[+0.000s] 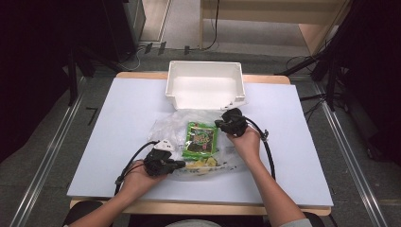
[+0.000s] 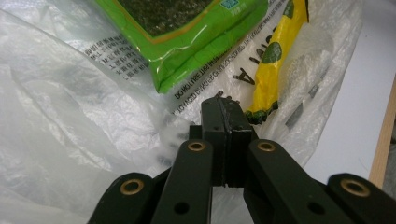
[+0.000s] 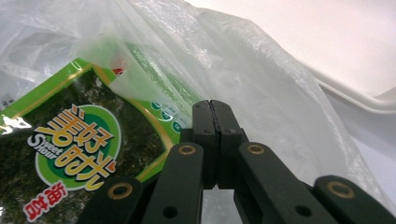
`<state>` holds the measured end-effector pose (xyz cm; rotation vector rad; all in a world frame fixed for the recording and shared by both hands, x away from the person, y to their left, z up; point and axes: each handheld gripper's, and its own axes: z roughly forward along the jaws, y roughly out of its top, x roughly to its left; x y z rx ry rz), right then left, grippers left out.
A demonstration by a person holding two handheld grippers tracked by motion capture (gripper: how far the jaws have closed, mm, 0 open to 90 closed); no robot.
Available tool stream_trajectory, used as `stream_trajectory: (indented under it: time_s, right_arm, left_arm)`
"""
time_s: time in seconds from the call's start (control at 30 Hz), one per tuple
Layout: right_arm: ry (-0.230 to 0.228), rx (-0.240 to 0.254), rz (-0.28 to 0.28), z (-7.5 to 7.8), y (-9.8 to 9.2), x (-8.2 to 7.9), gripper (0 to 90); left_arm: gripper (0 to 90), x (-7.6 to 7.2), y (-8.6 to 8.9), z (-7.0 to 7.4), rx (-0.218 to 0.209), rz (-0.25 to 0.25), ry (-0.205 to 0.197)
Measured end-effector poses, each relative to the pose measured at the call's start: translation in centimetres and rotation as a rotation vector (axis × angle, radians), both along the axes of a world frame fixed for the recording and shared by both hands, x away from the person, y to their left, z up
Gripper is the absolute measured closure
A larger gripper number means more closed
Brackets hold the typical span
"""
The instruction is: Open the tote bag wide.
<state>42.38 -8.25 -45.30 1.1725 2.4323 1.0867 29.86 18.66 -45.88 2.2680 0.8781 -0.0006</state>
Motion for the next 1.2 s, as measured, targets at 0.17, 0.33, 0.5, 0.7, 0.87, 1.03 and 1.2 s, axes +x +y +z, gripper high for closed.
stream_trajectory:
  time_s: [0.17, 0.33, 0.5, 0.7, 0.87, 1.03, 1.2]
  right_arm:
    - [0.011, -0.021, -0.024, -0.5, -0.3, 0.9, 90.0]
    - [0.034, -0.036, -0.039, -1.2, -0.1, 1.9, 90.0]
    - [0.030, -0.053, -0.045, -1.6, 0.4, 2.9, 90.0]
    - [0.022, -0.053, -0.071, -1.7, 0.2, 3.7, 90.0]
    - [0.025, -0.067, -0.111, -1.6, -0.4, 4.2, 90.0]
    - [0.024, -0.027, -0.081, -0.5, -0.4, 3.4, 90.0]
    - [-0.021, 0.017, -0.037, 2.0, -0.8, 1.7, 90.0]
  left_arm:
    - [90.0, -0.4, 0.0, -0.2, 0.008, -0.009, 0.015]
    - [90.0, -0.8, 0.1, -0.2, 0.009, -0.018, 0.014]
    - [90.0, -1.4, 0.2, -0.1, 0.018, -0.026, 0.016]
    - [90.0, -2.5, 0.9, -0.1, 0.021, -0.043, 0.026]
    - [90.0, -2.5, 1.5, 0.0, 0.004, -0.032, 0.056]
    - [90.0, -1.6, 1.5, 1.2, -0.050, -0.014, 0.030]
    - [89.9, -0.7, 1.6, 2.9, -0.080, -0.002, -0.003]
